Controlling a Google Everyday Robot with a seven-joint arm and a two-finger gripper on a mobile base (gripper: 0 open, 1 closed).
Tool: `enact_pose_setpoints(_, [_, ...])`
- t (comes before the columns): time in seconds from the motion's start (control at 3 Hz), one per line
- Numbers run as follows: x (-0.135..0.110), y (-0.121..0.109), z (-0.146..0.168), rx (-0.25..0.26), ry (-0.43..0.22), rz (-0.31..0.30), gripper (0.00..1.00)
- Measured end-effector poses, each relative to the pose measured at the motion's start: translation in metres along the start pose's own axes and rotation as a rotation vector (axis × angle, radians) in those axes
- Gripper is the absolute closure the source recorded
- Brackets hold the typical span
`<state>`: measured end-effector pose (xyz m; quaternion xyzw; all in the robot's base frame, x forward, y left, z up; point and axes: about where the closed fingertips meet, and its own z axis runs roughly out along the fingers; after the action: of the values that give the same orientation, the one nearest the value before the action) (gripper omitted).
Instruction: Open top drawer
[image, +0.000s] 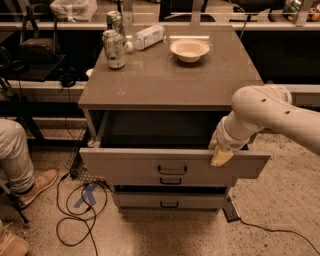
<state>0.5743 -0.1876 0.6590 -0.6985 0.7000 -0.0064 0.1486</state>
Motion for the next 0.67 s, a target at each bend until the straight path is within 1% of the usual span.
enact_pose_setpoints(0.67, [-0.0006, 0.0016, 0.0025, -0.005, 0.000, -0.002, 0.40])
